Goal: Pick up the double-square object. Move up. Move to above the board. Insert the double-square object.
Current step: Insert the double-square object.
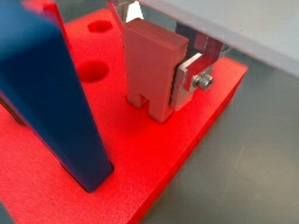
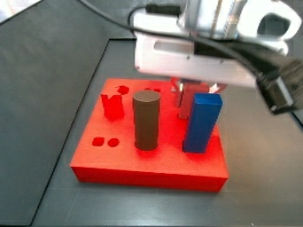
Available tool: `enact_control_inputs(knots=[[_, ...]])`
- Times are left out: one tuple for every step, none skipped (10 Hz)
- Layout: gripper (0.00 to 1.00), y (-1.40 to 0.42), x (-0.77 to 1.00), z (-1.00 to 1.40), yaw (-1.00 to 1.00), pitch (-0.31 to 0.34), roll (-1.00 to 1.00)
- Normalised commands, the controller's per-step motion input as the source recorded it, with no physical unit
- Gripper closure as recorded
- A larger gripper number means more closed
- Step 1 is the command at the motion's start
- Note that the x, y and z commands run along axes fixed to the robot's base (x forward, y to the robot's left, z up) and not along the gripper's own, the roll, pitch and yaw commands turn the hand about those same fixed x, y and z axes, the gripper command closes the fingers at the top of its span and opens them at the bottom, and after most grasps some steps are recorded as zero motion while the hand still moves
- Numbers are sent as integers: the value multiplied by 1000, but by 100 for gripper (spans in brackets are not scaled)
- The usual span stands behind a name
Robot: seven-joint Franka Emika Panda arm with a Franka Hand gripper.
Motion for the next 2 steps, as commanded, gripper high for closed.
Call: enact_control_inputs(knots=[[100,0,23,0,0,31,0],[100,0,0,0,0,0,0]])
